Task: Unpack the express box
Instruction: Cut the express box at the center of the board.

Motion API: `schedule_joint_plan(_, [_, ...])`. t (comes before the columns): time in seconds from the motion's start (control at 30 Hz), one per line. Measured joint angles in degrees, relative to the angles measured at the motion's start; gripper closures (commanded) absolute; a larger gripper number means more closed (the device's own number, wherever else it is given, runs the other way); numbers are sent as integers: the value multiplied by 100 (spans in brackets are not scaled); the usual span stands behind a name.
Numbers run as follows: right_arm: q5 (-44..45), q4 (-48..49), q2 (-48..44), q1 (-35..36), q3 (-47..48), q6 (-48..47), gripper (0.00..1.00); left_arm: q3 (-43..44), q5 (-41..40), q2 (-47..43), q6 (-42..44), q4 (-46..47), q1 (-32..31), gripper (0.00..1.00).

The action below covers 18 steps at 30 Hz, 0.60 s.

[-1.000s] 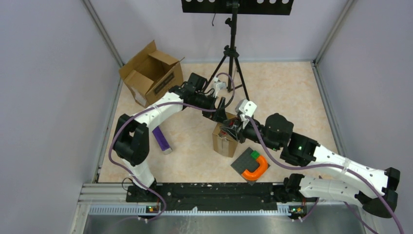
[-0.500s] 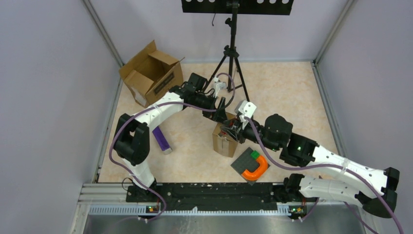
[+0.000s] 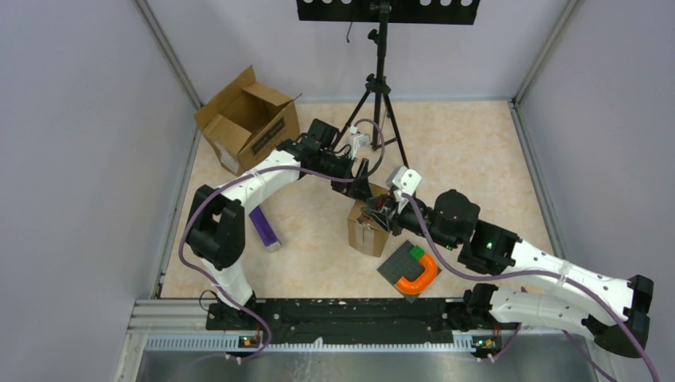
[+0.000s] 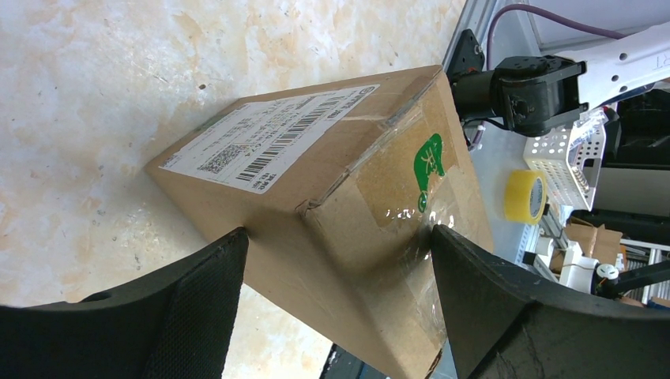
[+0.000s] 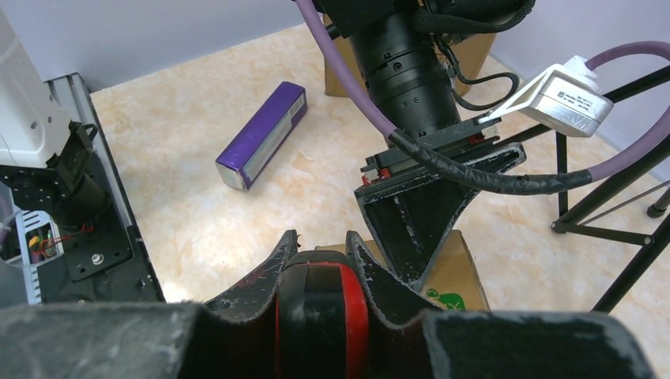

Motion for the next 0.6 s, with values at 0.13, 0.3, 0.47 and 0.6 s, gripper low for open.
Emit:
schedule_joint_plan(0.13, [-33, 28, -28, 0, -72, 46, 100, 9, 2, 7, 0, -13, 0, 13])
schedule_joint_plan(0.3, [-114, 105, -31, 0, -214, 114, 100, 72, 20, 52, 2, -68, -7, 13])
schedule_joint_plan(0.47, [-85, 323, -15, 0, -396, 297, 100, 155, 57, 120, 0, -155, -22, 13])
schedule_joint_plan(0.6, [-35, 466, 92, -2, -431, 483, 100, 275, 31, 188, 4, -278, -46, 12])
